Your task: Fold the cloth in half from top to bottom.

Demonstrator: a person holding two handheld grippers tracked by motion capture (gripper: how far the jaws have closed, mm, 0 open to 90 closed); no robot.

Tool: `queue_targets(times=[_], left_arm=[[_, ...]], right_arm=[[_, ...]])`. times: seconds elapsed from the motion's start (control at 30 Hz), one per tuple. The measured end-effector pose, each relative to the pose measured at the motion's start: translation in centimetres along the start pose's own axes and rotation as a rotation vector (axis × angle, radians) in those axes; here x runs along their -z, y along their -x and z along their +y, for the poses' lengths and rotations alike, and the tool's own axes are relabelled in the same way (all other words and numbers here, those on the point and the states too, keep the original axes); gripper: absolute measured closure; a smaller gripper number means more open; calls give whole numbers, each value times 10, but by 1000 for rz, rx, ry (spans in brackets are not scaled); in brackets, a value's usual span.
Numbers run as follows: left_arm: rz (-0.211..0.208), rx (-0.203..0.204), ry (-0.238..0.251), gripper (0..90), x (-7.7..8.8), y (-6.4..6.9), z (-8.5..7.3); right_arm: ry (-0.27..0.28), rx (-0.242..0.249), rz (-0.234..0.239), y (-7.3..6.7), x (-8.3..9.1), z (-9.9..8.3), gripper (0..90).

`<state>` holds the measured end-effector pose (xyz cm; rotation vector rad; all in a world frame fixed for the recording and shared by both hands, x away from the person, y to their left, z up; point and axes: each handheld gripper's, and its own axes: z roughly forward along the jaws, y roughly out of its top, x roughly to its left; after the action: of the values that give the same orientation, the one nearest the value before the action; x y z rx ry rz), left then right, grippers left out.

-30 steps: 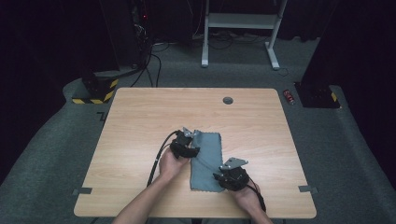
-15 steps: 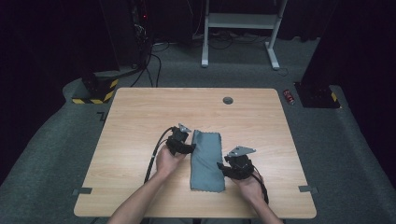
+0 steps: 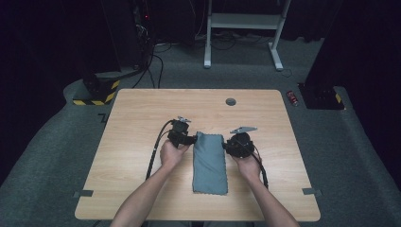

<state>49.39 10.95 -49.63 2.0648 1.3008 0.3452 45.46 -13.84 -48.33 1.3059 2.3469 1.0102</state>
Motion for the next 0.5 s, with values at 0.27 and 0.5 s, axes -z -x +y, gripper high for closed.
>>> queue_targets(times=[0.27, 0.5], left_arm=[[-14, -20, -10, 485, -11, 9, 11], [-16, -35, -56, 592, -23, 10, 13]], right_arm=[[-30, -42, -50, 14, -24, 14, 704], [-60, -44, -63, 15, -42, 22, 694]])
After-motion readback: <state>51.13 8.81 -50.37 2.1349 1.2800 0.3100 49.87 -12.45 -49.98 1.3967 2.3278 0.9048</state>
